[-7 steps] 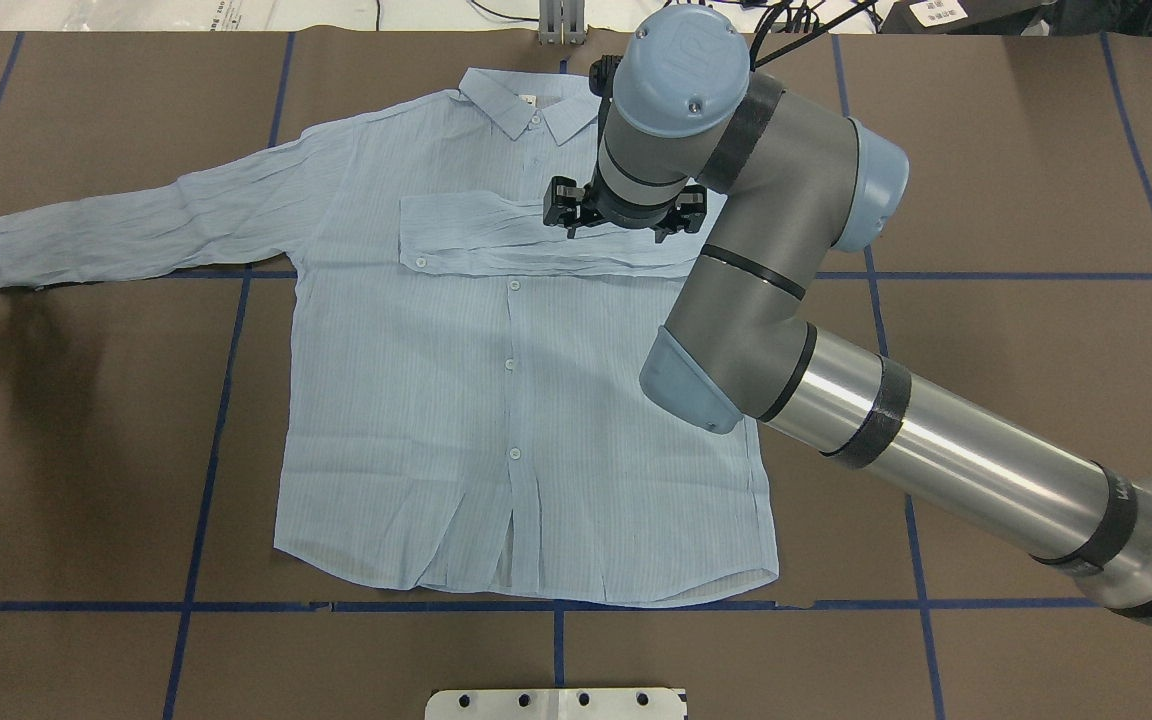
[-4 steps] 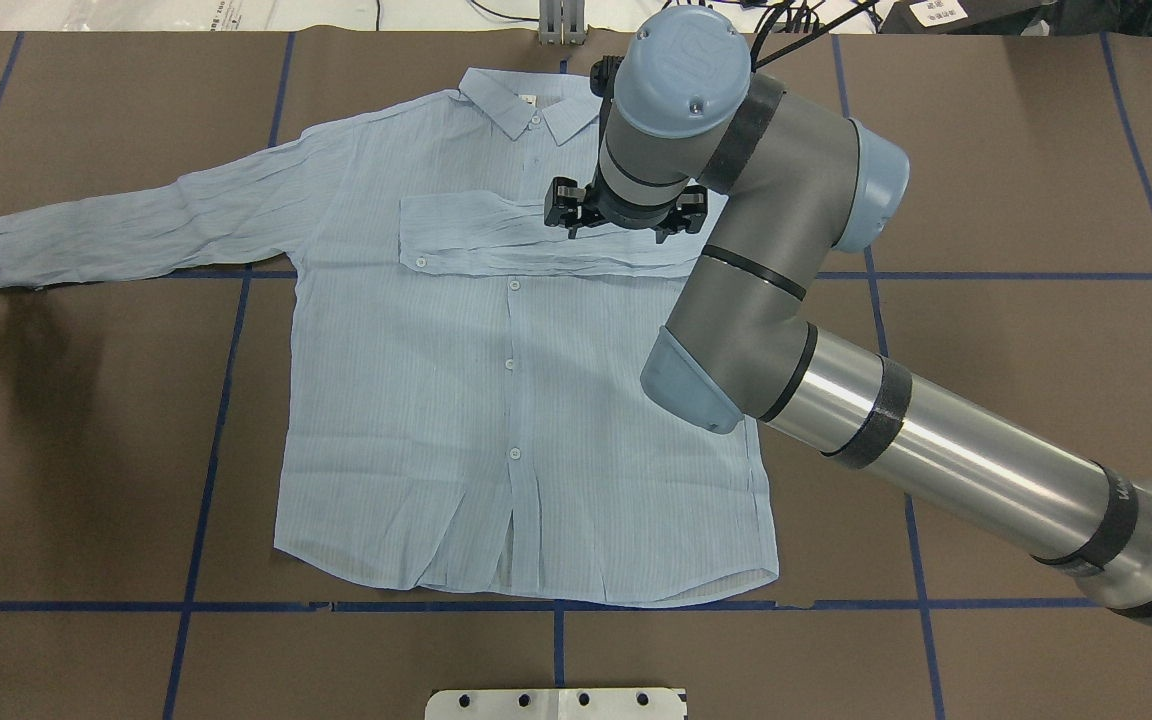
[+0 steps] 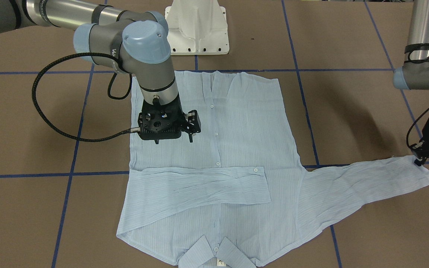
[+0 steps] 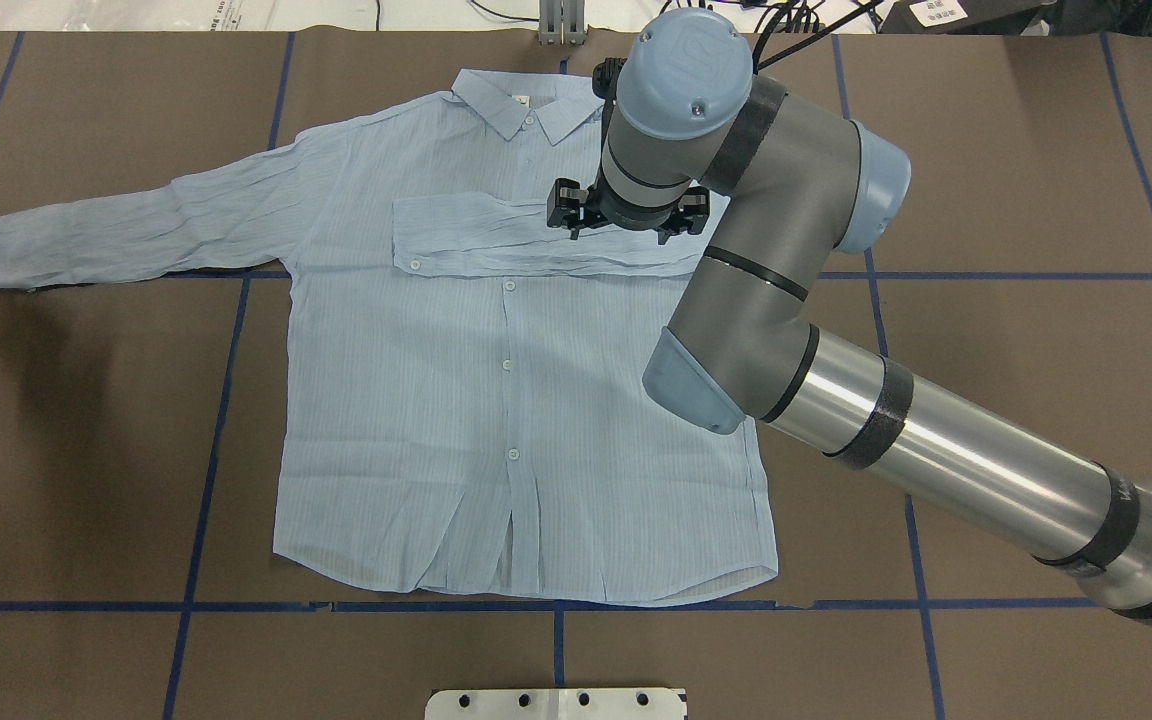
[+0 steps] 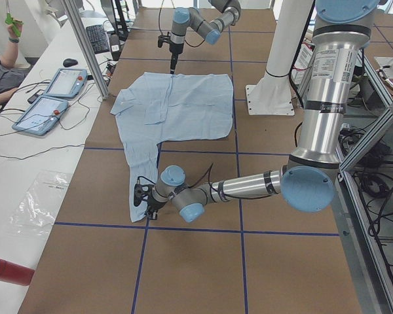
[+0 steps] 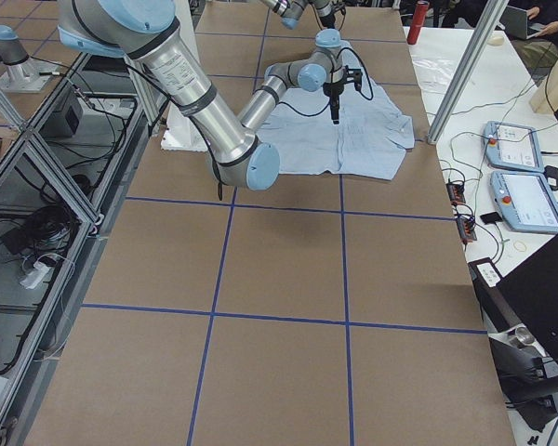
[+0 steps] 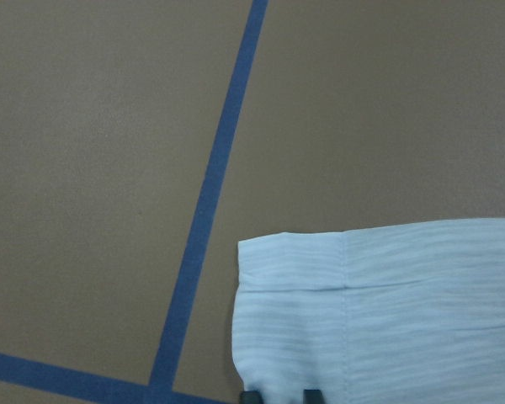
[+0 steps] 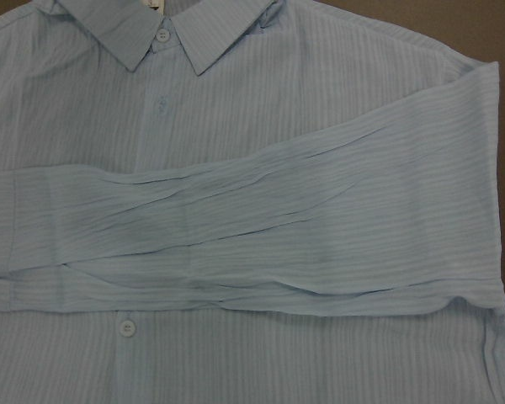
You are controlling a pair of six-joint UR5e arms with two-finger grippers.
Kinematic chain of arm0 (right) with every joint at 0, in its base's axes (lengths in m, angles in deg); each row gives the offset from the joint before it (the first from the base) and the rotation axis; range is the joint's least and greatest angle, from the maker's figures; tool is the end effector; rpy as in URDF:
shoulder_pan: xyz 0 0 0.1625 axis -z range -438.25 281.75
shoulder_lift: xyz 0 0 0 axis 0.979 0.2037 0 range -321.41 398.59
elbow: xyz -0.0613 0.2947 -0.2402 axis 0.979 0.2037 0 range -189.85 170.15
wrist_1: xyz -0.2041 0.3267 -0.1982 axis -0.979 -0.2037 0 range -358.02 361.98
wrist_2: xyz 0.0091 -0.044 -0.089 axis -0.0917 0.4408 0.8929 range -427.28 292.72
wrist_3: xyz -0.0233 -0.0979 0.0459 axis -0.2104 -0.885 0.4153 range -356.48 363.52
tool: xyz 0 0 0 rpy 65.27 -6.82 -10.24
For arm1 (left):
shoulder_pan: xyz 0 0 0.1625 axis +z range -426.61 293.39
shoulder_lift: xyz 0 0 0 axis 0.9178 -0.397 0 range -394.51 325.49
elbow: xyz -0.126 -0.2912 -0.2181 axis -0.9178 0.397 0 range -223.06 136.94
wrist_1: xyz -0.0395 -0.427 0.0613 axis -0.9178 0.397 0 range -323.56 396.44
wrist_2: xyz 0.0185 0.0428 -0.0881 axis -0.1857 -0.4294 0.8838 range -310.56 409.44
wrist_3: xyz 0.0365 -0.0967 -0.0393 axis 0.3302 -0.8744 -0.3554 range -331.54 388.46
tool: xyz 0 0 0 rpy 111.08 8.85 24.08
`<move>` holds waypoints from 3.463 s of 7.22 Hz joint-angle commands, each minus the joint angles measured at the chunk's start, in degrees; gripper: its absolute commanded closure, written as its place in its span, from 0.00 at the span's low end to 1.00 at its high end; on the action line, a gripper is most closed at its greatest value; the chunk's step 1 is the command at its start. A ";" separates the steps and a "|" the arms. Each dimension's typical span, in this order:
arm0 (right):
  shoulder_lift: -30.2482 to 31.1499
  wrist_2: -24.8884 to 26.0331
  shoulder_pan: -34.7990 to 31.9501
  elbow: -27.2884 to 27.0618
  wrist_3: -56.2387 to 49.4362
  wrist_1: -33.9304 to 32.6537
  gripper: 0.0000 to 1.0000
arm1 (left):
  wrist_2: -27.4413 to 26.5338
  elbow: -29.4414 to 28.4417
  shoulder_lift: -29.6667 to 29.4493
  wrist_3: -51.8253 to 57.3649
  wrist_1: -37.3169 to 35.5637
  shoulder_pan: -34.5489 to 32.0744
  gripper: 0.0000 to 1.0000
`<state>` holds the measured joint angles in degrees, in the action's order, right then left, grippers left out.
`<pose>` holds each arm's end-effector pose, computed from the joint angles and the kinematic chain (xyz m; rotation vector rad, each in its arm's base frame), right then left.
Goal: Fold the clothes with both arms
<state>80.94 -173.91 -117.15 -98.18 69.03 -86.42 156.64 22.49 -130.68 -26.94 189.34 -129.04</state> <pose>-0.4938 -0.5291 0.1233 0.2005 -0.8450 0.1151 0.1784 -0.5588 0.6797 0.3919 0.7285 -0.3411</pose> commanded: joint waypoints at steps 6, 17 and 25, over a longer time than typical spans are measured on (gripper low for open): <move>10.18 -1.04 -1.44 -6.94 -7.39 -0.37 0.00 | 1.85 26.39 -19.61 -10.78 -49.57 2.20 1.00; 20.93 -7.98 -9.70 -11.43 -22.79 -3.27 0.00 | 3.54 -1.37 -50.43 -57.71 -28.73 21.99 1.00; 21.27 -8.07 -10.32 -13.08 -21.66 -3.27 0.00 | -4.02 6.29 -43.53 -46.30 -25.18 31.23 0.00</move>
<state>101.77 -181.97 -127.68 -110.26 46.72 -89.69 152.33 23.49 -178.49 -75.34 165.34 -97.65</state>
